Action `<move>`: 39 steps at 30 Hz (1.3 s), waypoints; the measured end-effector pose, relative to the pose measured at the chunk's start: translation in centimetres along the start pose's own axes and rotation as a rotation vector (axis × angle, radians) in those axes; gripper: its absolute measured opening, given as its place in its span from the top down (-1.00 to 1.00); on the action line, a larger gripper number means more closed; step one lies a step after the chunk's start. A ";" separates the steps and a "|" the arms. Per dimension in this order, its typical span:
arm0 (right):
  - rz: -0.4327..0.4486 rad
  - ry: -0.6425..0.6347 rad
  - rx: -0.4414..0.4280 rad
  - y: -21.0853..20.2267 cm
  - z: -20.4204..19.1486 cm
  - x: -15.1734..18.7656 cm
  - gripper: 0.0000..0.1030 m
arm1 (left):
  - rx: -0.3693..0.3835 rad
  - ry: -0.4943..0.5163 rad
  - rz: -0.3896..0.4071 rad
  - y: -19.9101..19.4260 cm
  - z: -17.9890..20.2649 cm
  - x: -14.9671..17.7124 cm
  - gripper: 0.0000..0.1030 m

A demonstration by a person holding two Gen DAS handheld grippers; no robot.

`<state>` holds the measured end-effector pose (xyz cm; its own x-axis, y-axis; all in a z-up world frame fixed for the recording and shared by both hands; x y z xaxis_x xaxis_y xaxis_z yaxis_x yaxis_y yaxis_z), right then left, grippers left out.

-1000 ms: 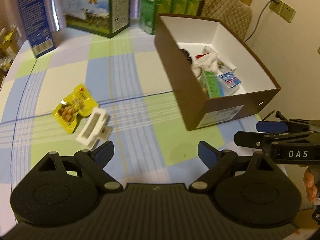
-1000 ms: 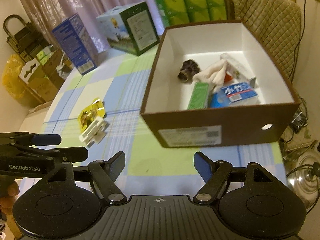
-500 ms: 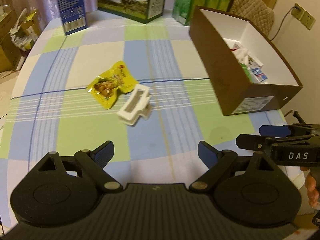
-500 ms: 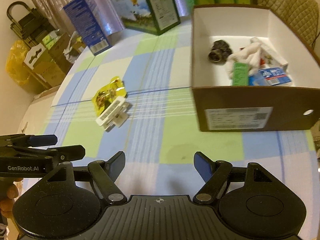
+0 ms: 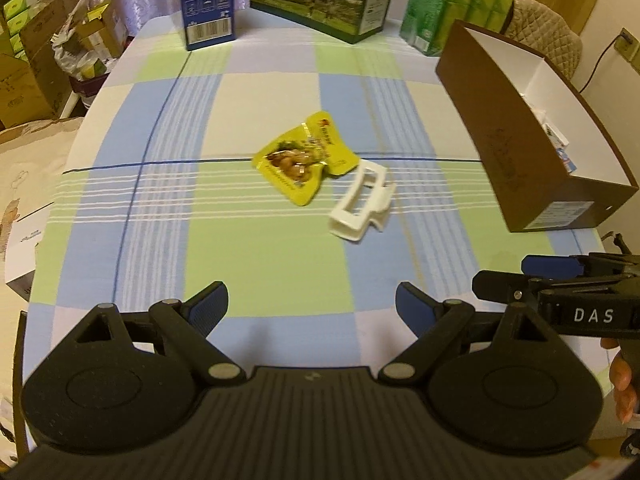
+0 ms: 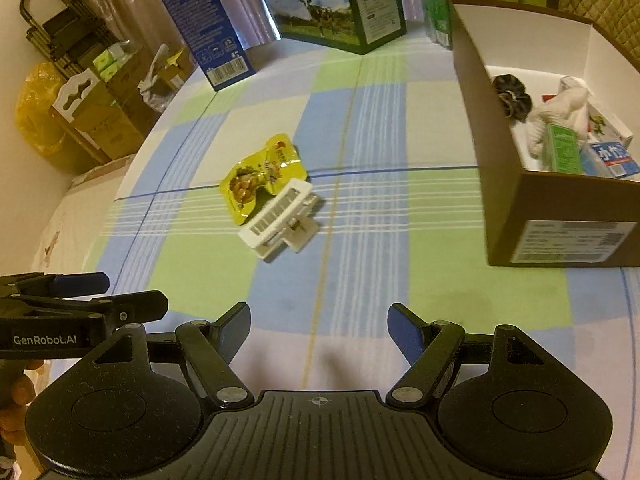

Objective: Organize objects
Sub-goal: 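Withdraw both open tools from the box back over the table, then close the right tool on the white clip while the left tool grasps the yellow pouch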

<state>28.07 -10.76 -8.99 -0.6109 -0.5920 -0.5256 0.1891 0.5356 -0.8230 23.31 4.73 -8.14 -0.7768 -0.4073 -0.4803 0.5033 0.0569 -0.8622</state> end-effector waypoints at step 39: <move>-0.002 0.017 0.118 12.5 -3.5 -6.6 -0.21 | -0.064 0.019 -0.037 8.7 -7.0 -6.6 -0.72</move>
<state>31.83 1.93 -15.04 -0.6241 -0.5824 -0.5209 0.2764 0.4590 -0.8444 30.16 14.26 -13.59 -0.8020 -0.3925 -0.4503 0.4493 0.1004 -0.8877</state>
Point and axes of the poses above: each gripper's, at about its wrist camera, not at the fingertips, and y roughly the way its jaws point, z to its right, x to its underside, the point moved 2 cm from there along y, roughly the way its jaws point, and after that the axes turned 8 degrees about -y, right-handed, at the moved point
